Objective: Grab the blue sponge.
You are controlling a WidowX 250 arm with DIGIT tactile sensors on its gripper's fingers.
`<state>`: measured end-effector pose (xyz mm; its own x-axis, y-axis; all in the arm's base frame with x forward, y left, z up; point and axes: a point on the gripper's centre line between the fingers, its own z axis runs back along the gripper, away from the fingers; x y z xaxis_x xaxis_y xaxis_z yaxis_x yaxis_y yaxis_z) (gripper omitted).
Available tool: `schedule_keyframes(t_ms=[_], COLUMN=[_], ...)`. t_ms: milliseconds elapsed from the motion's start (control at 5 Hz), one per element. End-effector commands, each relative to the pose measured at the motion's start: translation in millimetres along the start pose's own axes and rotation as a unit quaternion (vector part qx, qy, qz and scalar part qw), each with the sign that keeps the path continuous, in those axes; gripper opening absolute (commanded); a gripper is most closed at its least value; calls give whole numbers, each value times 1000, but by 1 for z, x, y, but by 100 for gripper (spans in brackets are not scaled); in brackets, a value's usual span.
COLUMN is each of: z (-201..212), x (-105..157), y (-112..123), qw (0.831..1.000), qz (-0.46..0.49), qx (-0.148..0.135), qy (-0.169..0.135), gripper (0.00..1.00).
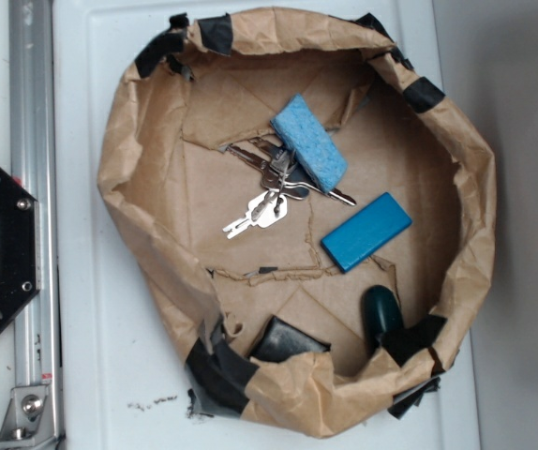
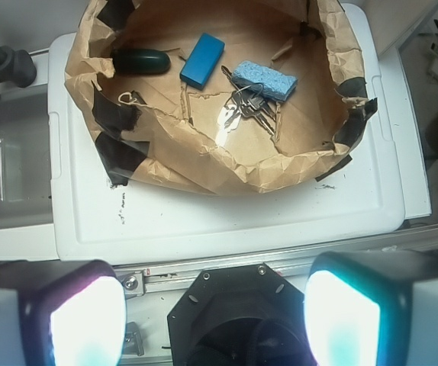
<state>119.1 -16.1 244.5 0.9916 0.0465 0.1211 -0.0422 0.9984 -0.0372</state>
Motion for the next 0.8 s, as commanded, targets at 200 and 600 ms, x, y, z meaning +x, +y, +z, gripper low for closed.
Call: schedule_keyframes(t_ms=[200,600], z=[-17,-95], x=[49,128], y=[29,37], qw=[989,964], qz=[-132,-258], qx=[64,57], qy=[-32,-1], gripper=[100,100])
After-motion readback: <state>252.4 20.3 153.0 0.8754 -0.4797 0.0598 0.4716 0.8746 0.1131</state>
